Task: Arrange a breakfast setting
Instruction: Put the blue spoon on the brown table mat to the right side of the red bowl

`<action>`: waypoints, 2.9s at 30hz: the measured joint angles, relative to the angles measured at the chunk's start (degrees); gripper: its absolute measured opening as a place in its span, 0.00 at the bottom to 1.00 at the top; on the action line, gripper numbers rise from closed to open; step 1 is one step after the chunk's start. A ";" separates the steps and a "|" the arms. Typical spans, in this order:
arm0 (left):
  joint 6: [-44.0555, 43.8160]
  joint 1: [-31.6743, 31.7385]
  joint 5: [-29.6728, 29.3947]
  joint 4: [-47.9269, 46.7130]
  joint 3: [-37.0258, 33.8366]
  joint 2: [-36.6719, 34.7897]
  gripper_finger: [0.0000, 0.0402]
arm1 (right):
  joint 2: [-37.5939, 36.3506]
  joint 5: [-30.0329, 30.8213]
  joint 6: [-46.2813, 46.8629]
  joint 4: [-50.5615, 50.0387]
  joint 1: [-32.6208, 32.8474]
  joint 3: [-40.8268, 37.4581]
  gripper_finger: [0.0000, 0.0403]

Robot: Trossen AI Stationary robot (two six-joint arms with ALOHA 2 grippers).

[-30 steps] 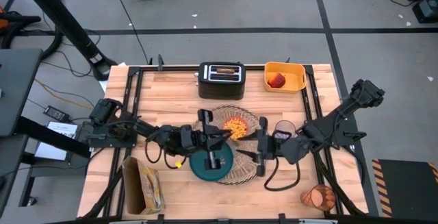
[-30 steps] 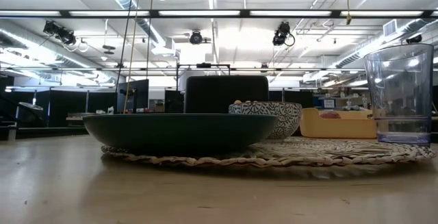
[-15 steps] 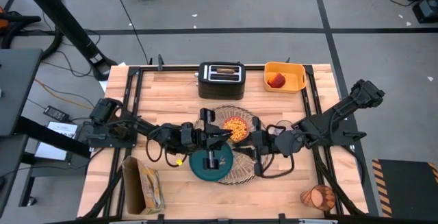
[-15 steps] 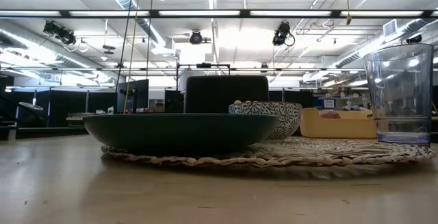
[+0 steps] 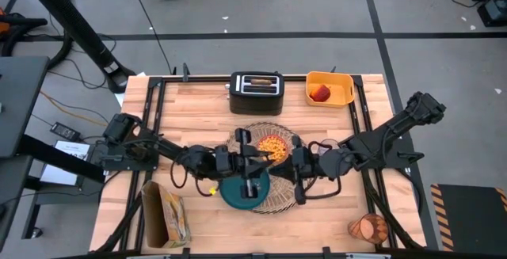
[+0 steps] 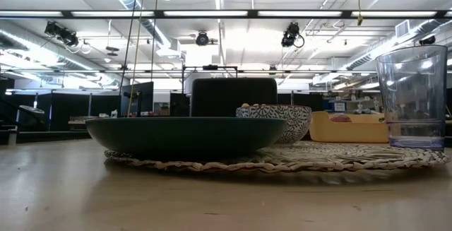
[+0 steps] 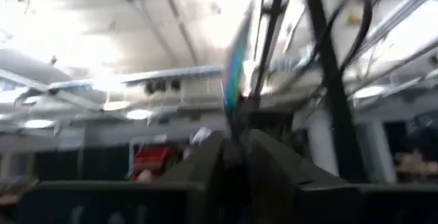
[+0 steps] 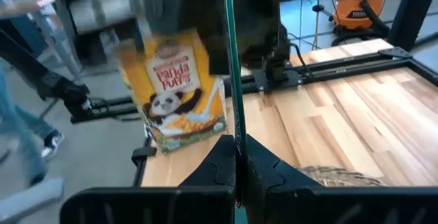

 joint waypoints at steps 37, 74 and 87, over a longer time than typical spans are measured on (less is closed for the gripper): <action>-13.31 -4.99 -9.43 -37.39 -33.00 -25.64 0.37 | -4.05 -17.77 77.96 -31.29 5.49 -8.23 0.02; -13.59 -1.61 -9.29 -42.57 -32.92 -25.57 0.37 | -1.74 -18.55 107.36 -6.08 6.77 -30.86 0.02; -15.02 -3.01 -6.63 -42.65 -32.92 -25.57 0.37 | -1.74 -17.64 107.23 -1.48 3.26 -35.22 0.02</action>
